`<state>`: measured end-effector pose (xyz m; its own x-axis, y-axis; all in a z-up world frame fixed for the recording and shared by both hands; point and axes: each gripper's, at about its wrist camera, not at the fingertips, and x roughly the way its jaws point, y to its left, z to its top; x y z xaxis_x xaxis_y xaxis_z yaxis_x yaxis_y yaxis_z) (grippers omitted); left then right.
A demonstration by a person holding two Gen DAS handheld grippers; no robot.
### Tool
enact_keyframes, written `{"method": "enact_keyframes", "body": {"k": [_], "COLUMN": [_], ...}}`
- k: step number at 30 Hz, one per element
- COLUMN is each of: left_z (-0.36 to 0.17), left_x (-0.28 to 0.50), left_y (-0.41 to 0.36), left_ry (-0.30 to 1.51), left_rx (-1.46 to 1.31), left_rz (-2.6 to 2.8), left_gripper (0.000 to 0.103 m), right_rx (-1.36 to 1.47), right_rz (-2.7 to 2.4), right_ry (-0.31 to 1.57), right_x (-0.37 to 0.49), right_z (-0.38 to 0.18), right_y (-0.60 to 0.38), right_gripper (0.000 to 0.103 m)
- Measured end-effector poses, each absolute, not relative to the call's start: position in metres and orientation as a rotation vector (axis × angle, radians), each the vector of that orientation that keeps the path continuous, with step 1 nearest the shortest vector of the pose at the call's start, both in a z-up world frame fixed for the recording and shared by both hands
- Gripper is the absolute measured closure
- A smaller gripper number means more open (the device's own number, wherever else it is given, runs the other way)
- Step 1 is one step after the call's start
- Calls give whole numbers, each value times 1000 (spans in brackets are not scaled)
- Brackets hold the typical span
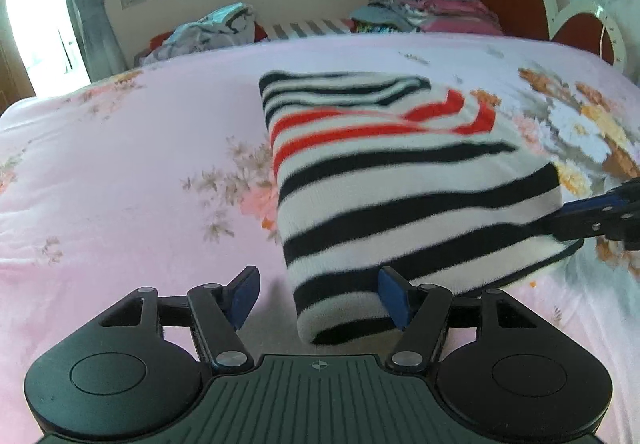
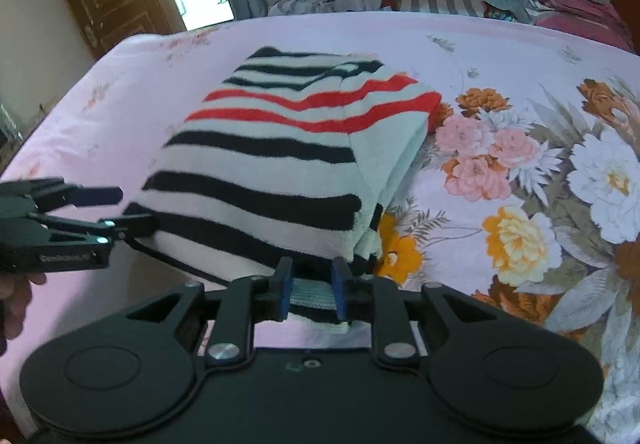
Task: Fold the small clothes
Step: 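Press the folded sweater flat with both tools, then grasp the folded edge with both tools and fold it over again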
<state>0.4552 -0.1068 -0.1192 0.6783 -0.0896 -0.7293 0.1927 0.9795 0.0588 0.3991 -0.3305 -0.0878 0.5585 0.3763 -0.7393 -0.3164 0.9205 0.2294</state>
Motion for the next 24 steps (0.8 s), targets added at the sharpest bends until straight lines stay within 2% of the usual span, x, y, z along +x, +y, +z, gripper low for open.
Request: {"method": "enact_keyframes", "body": {"k": [2,7,9,12,14,16,17,18,24], "left_z": [-112,-111,-115,-118,-117,-115,-116,-117,-132], "left_x": [457,480,491,497,497,499,502,506,541], "left_y": [-105,-99,-98,-98,-101,-100,-99,-96,-78], "left_ry": [786,801,823,840,841,834,842,849,907], "left_rx": [131,93,61,28,42,37,24,5,-208], "left_rz": [-170,-157,-154,-163,-165,-193,-208,-216,-274], "left_gripper": [38,38,38,38,38,38,33,24,20], "right_rx": [94,170,180,219,265,346,403,467,730], "right_rz": [404,394,392,385,406,422,427,437,482], "right_ry": [807,790,818,878,873,862,862,865,948], "right_x": [394,418,430,442,440,440,443,448,480], "right_z": [-75,-75,-88,-110,-106,-102,-105,-110,-148], "right_y": [-337,-349,-351,-361,-367,-379,-387,-397,-427], "right_gripper": [70,72,81,81,81,74,60,47,38]}}
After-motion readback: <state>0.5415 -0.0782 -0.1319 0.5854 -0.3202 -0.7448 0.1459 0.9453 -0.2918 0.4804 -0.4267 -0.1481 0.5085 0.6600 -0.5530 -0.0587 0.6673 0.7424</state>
